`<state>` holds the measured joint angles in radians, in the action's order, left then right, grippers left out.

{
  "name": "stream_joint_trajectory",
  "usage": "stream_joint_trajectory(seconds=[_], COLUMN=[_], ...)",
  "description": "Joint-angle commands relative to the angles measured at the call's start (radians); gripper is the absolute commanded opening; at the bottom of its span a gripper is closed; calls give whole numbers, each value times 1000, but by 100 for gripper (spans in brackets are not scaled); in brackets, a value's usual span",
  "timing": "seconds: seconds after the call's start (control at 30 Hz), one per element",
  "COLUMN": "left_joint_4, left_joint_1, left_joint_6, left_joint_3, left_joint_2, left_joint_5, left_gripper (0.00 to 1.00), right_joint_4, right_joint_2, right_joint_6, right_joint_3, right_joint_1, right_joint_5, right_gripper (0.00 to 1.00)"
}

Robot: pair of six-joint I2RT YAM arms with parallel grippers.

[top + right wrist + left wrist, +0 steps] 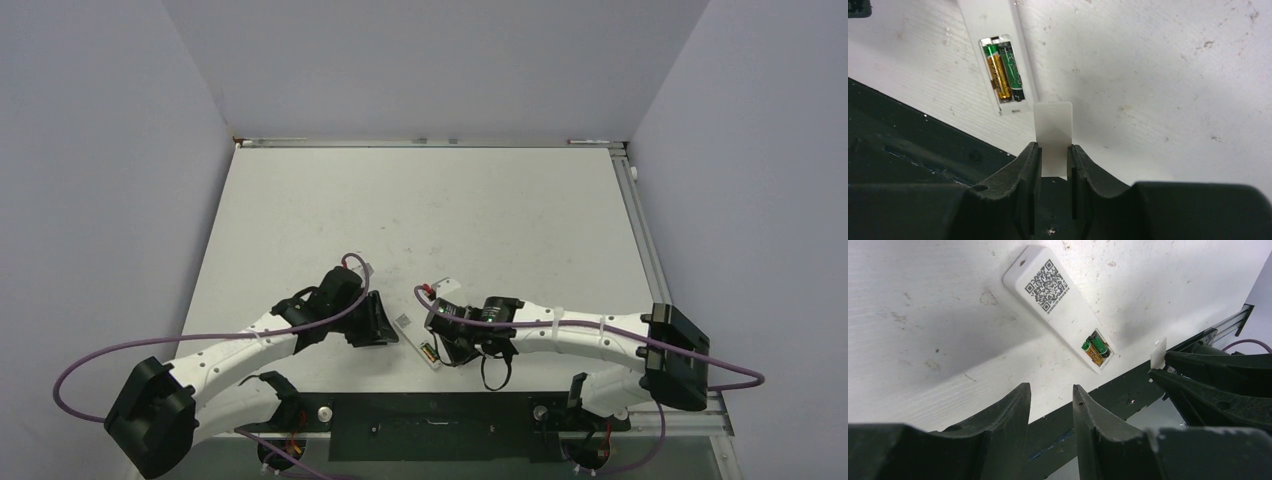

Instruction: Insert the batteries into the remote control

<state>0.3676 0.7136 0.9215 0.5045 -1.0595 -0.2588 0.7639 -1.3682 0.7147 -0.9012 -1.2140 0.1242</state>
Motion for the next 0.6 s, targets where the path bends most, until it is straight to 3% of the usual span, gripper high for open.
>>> stream_joint_trajectory(seconds=[0.0,0.2,0.57], left_joint_4=[50,67,89], left_joint_1=[-38,-54,-70], left_joint_6=[-54,-67,-101], left_joint_3=[43,43,46], left_joint_2=[47,66,74], left_joint_5=[-25,-28,-34], left_gripper=[34,40,44], right_joint_4=[-7,-26,-79], right_joint_2=[-59,-129,-221], right_joint_6=[-24,-38,-90], right_joint_3=[-77,-128,-172], right_joint_1=[-12,-13,-15], right_joint_5=[12,6,-32], right_gripper=[8,9,9])
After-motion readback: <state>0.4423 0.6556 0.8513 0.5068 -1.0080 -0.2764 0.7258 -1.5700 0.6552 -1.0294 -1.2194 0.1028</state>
